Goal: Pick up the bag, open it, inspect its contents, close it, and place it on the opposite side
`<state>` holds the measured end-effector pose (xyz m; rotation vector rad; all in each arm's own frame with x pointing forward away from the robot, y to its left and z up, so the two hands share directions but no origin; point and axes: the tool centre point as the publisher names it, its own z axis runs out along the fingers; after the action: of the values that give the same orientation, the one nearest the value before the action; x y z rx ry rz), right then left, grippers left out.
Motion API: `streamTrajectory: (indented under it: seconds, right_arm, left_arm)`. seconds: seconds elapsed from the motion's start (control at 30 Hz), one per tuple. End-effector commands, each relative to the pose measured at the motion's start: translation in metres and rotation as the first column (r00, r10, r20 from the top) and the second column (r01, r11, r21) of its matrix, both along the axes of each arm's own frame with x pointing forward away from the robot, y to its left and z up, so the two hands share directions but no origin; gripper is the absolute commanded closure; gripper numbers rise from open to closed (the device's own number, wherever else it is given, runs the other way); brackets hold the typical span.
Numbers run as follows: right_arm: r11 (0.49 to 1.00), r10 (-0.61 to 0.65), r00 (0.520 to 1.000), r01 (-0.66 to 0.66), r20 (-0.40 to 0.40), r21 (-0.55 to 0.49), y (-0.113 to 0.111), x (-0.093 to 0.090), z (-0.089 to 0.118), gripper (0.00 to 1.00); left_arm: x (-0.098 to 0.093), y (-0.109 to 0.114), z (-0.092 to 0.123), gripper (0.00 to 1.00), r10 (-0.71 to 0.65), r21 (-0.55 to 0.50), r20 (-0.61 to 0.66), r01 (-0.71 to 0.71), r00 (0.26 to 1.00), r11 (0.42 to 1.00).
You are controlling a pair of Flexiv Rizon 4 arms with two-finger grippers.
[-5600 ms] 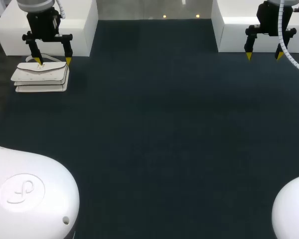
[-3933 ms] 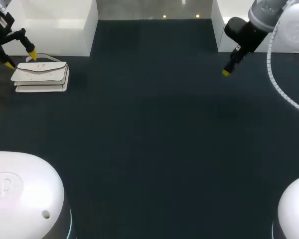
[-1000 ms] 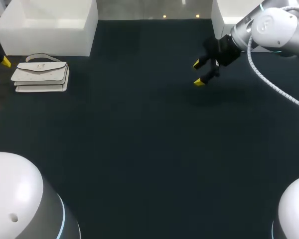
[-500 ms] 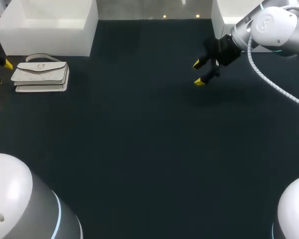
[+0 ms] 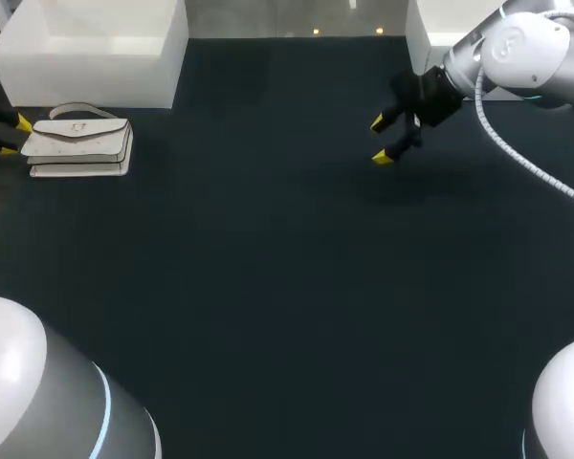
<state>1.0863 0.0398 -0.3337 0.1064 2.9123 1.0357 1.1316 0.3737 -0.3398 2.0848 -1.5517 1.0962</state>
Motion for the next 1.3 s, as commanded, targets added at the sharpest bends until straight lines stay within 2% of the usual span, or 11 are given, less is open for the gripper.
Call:
streamTrajectory:
  seconds: [0.03,0.07,0.37,0.53,0.73,0.8,0.83,0.87,0.93,1.3]
  right_arm:
    - [1.000,0.003,1.000,-0.003,-0.002,0.002,0.000,0.001,0.000,0.00]
    - [1.000,0.003,1.000,-0.003,-0.002,0.002,0.000,0.001,0.000,0.00]
    - [1.000,0.003,1.000,-0.003,-0.002,0.002,0.000,0.001,0.000,0.00]
    - [1.000,0.003,1.000,-0.003,-0.002,0.002,0.000,0.001,0.000,0.00]
    - [1.000,0.003,1.000,-0.003,-0.002,0.002,0.000,0.001,0.000,0.00]
    - [1.000,0.003,1.000,-0.003,-0.002,0.002,0.000,0.001,0.000,0.00]
    - [1.000,0.003,1.000,-0.003,-0.002,0.002,0.000,0.001,0.000,0.00]
    - [1.000,0.003,1.000,-0.003,-0.002,0.002,0.000,0.001,0.000,0.00]
    - [1.000,0.003,1.000,-0.003,-0.002,0.002,0.000,0.001,0.000,0.00]
    - [1.000,0.003,1.000,-0.003,-0.002,0.002,0.000,0.001,0.000,0.00]
  left_arm:
    - [0.028,0.008,-0.005,0.43,-0.162,-0.115,-0.092,0.151,0.982,0.982]
    - [0.028,0.007,-0.006,0.50,-0.163,-0.118,-0.095,0.152,0.982,0.981]
    - [0.032,-0.001,-0.011,0.55,-0.177,-0.138,-0.101,0.162,0.979,0.977]
    - [0.032,-0.006,-0.012,0.64,-0.186,-0.147,-0.112,0.168,0.976,0.975]
    - [0.029,-0.014,-0.011,0.69,-0.204,-0.144,-0.115,0.187,0.972,0.972]
    - [0.029,-0.015,-0.011,0.75,-0.207,-0.145,-0.119,0.189,0.971,0.971]
    - [0.028,-0.016,-0.011,0.85,-0.208,-0.147,-0.124,0.190,0.970,0.971]
    - [0.028,-0.016,-0.012,0.87,-0.210,-0.148,-0.129,0.191,0.969,0.970]
    - [0.027,-0.018,-0.013,1.00,-0.212,-0.149,-0.137,0.191,0.968,0.970]
    - [0.013,-0.036,-0.013,1.00,-0.218,-0.167,-0.134,0.195,0.967,0.966]
